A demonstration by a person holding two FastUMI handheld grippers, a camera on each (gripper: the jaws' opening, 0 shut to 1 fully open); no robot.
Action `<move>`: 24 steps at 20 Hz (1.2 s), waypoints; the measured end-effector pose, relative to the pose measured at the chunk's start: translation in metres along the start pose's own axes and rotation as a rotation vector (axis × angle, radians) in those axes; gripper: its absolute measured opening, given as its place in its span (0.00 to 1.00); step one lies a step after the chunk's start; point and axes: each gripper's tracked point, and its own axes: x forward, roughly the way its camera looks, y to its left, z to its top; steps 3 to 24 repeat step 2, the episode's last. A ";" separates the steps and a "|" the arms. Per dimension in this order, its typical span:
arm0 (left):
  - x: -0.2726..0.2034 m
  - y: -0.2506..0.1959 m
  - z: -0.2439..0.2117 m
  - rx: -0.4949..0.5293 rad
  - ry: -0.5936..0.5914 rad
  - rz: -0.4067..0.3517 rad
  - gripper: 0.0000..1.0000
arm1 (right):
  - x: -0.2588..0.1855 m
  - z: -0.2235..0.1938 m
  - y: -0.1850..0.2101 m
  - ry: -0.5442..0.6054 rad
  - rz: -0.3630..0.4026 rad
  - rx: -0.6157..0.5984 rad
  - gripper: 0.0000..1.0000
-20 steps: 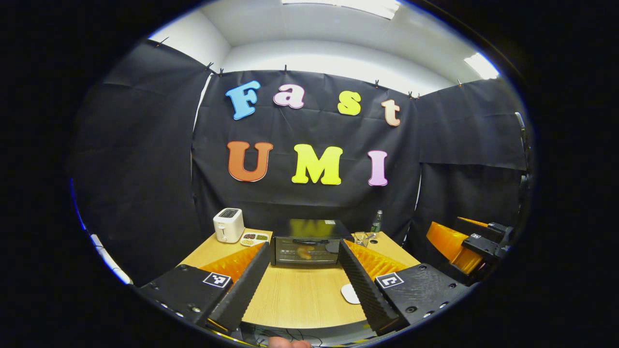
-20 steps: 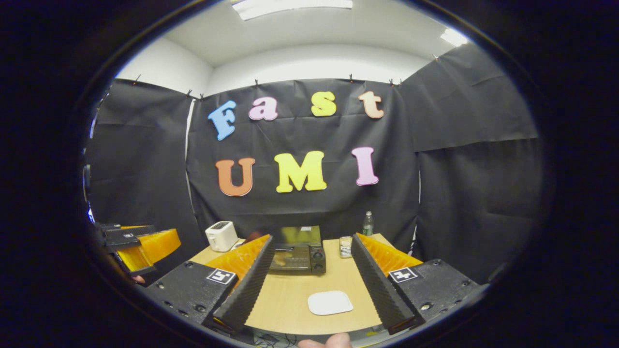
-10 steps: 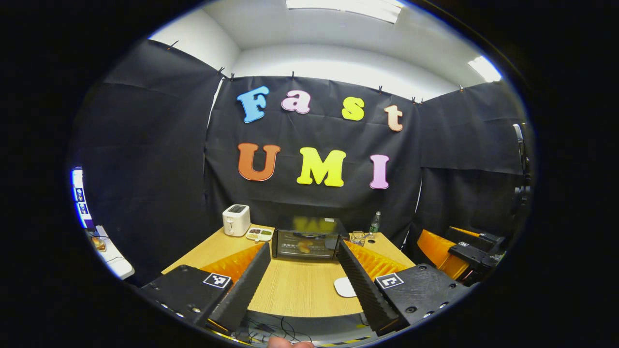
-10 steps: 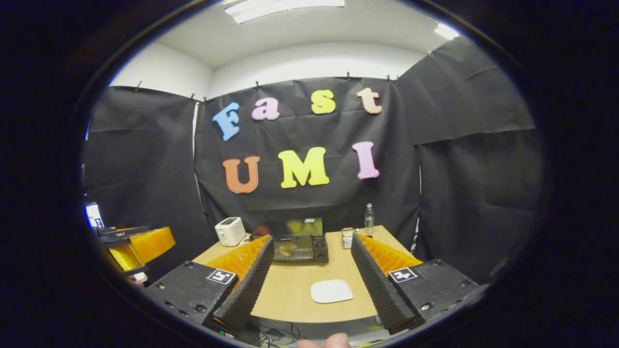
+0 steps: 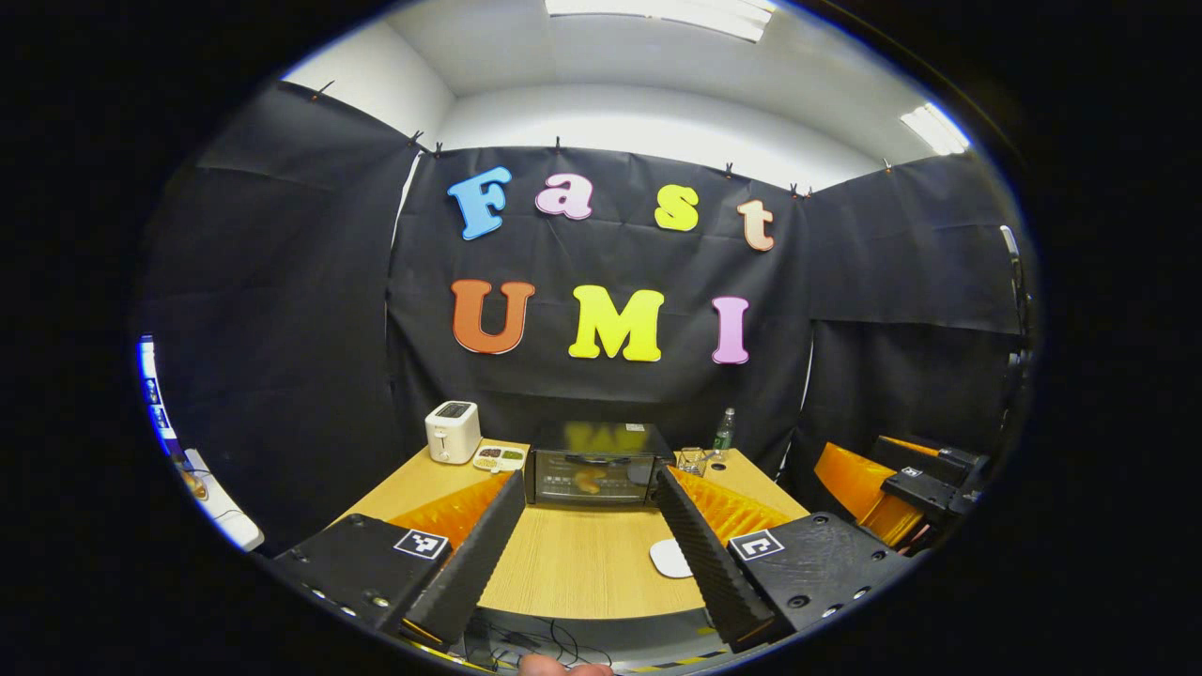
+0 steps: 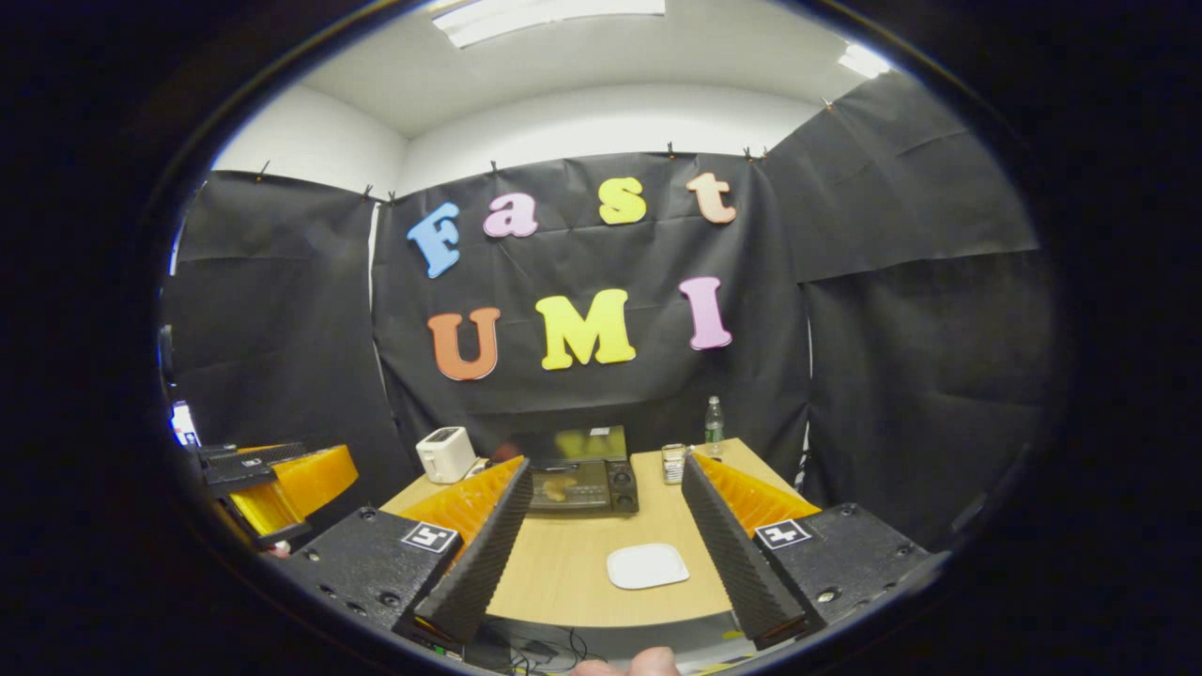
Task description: Open the electric oven with the left hand, put the food in, and close the electric oven.
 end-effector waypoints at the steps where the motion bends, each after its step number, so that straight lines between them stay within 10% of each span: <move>1: 0.000 0.001 0.001 0.005 -0.001 -0.004 0.93 | 0.001 0.000 0.002 0.002 0.002 0.001 0.97; 24: 0.001 0.001 -0.002 0.010 0.002 -0.007 0.93 | 0.001 -0.001 0.004 0.004 0.003 0.001 0.97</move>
